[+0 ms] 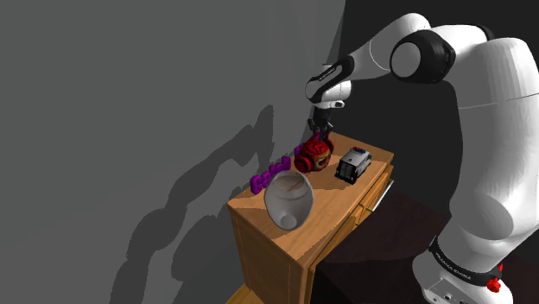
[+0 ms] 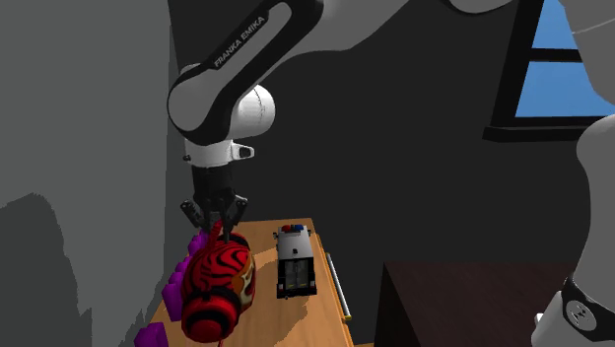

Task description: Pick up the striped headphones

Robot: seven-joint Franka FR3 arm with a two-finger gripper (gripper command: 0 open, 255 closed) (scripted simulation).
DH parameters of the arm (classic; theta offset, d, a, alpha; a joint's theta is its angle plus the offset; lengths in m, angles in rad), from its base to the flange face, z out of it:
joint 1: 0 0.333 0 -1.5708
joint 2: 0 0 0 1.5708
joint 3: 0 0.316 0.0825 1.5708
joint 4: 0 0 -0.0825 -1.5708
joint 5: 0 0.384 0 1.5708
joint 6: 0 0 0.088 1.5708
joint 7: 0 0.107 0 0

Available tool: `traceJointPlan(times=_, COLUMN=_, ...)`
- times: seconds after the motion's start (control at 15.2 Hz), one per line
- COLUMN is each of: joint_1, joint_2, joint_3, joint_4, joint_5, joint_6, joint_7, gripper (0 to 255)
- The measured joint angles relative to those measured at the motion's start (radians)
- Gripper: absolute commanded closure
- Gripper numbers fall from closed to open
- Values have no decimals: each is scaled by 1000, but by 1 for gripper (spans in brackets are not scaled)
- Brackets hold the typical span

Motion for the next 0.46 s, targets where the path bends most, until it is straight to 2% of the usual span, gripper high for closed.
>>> traceJointPlan(times=0.46, joint_1=2, joint_2=-54, joint_3=-4, joint_4=12, joint_5=-8, joint_6=-65, joint_7=8, gripper=255)
